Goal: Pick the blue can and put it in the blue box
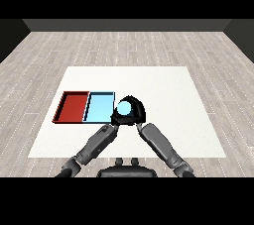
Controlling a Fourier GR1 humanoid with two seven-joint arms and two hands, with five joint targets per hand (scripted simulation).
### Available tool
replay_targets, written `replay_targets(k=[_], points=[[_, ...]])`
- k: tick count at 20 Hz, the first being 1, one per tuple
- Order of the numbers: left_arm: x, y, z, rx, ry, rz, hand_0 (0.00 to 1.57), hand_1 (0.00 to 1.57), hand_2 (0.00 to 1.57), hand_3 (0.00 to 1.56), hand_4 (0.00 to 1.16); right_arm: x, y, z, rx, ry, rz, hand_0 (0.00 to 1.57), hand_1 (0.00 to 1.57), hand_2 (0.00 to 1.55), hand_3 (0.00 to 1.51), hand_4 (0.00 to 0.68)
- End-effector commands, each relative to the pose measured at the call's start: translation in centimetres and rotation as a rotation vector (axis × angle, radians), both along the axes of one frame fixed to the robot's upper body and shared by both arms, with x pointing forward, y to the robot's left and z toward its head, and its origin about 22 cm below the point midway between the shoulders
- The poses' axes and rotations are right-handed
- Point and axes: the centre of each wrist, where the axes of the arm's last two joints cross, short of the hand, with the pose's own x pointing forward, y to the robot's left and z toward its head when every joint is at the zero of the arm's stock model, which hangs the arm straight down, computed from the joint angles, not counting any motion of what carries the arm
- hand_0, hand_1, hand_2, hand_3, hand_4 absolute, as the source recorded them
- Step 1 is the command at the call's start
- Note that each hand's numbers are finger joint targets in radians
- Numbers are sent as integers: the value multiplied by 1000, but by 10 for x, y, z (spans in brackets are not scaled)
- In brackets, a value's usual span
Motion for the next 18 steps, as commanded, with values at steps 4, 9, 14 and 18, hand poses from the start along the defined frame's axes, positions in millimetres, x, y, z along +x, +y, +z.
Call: replay_targets(k=[4, 9, 14, 18], points=[[5, 4, -8, -26, -39, 20, 1571, 1571, 1571, 1510, 996, 24, -8, -8, 50, 2, -18, 1426, 1426, 1441, 1393, 609], [14, -5, -1, -34, -103, 64, 1571, 1571, 1571, 1537, 1056, -1, 0, 7, 87, 43, 79, 1163, 1163, 1243, 1097, 397], [6, 0, -12, -29, -118, 73, 1571, 1571, 1571, 1535, 1122, 3, -7, 3, -52, 29, 80, 0, 0, 0, 0, 0], [12, 2, -3, -51, -118, 57, 1571, 1571, 1571, 1528, 1133, -2, 4, -3, -53, 39, 85, 0, 0, 0, 0, 0]])
